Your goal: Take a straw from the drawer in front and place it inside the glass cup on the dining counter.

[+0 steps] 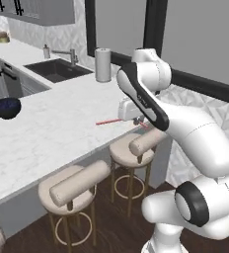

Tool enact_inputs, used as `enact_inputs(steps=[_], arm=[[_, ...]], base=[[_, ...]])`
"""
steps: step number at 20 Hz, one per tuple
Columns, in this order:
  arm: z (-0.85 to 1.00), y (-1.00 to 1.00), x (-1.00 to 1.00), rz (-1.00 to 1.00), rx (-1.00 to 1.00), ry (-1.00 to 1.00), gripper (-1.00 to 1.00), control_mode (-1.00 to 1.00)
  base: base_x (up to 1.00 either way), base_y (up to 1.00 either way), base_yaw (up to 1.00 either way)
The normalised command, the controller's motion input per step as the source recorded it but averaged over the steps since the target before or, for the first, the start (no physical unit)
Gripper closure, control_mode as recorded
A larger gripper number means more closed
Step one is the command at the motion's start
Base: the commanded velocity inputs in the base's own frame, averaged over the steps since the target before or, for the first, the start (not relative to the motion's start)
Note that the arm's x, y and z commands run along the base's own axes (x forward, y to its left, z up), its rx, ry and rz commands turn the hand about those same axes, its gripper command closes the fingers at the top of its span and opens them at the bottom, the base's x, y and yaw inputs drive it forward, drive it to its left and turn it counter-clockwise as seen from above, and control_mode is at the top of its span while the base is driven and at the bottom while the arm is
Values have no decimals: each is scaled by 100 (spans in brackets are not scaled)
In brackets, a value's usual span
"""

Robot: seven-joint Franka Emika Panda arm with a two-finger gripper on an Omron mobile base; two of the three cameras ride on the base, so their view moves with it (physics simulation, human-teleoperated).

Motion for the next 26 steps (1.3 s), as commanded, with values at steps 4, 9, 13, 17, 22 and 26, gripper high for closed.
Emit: enact_inputs(steps=[4,9,13,17,22,26], arm=[[0,0,0,0,0,0,100,100],[0,0,0,0,0,0,100,100],[0,0,0,0,0,0,100,100],[0,0,0,0,0,0,100,100],[0,0,0,0,0,0,100,100],[0,0,11,1,-1,0,100,-100]], base=[[58,-92,39],[49,-87,39],[65,-65,38],[83,-48,33],[99,-9,22],[70,0,10]])
